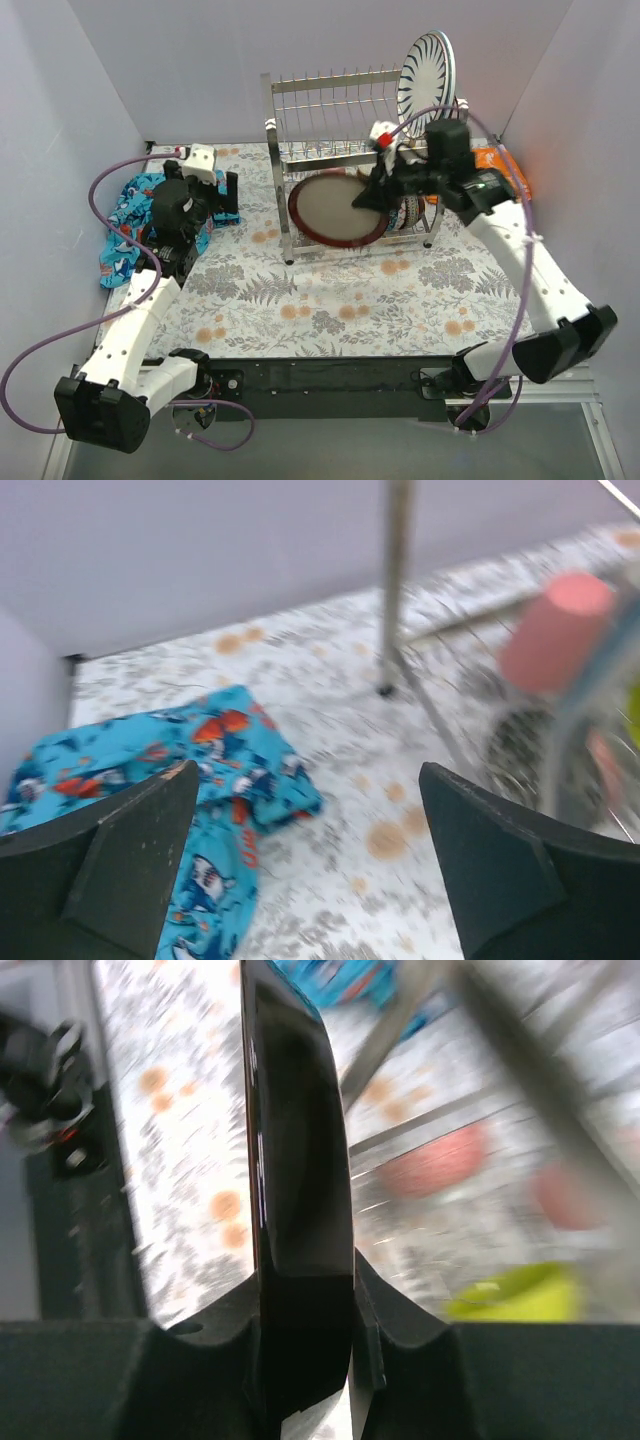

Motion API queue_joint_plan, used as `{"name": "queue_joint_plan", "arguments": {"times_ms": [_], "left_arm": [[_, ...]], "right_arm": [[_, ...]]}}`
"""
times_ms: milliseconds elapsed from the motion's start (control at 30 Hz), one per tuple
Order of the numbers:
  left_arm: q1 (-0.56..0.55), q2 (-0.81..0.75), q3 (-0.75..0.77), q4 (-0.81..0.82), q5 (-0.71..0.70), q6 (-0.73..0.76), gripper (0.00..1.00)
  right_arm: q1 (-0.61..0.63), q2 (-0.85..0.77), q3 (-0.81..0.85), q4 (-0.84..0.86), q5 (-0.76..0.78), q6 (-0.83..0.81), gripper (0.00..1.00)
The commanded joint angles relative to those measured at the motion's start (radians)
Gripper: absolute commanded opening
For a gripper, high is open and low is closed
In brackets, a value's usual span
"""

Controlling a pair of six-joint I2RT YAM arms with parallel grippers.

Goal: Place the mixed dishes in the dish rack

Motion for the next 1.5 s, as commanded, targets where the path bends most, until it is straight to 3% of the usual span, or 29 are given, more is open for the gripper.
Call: {"name": "queue_joint_plan", "arguments": {"times_ms": [0, 133, 167, 267, 300, 367, 600, 900, 1467], "left_arm": [[0.041, 0.039, -0.026, 0.226, -0.263, -0.064, 0.87], [0.044, 0.053, -0.098, 0.230, -0.256, -0.187, 0.68], [0.044, 0.053, -0.114, 0.226, -0.250, -0.212, 0.55], [0.044, 0.051, -0.169, 0.190, -0.216, -0.290, 0.27], [0.044, 0.048, -0.192, 0.180, -0.201, -0.302, 0.11], [0.044, 0.031, -0.213, 0.154, -0.148, -0.336, 0.00], [0.044, -0.013, -0.247, 0.098, -0.055, -0.399, 0.00], [0.044, -0.024, -0.264, 0.086, -0.039, -0.408, 0.00], [0.044, 0.033, -0.287, 0.131, -0.001, -0.447, 0.00]], "right_arm": [[-0.063, -0.132, 0.299, 0.013, 0.030, 0.002, 0.01], [-0.066, -0.094, 0.518, 0.027, 0.111, 0.039, 0.01], [-0.068, -0.083, 0.593, 0.036, 0.139, 0.063, 0.01], [-0.068, -0.064, 0.632, 0.140, 0.307, 0.166, 0.01], [-0.068, -0.078, 0.603, 0.232, 0.422, 0.189, 0.01], [-0.066, -0.101, 0.540, 0.341, 0.559, 0.230, 0.01], [-0.011, -0.043, 0.448, 0.562, 1.115, 0.142, 0.01], [0.141, 0.052, 0.393, 0.843, 1.462, -0.113, 0.01], [0.149, 0.083, 0.405, 0.818, 1.469, -0.148, 0.01]]}}
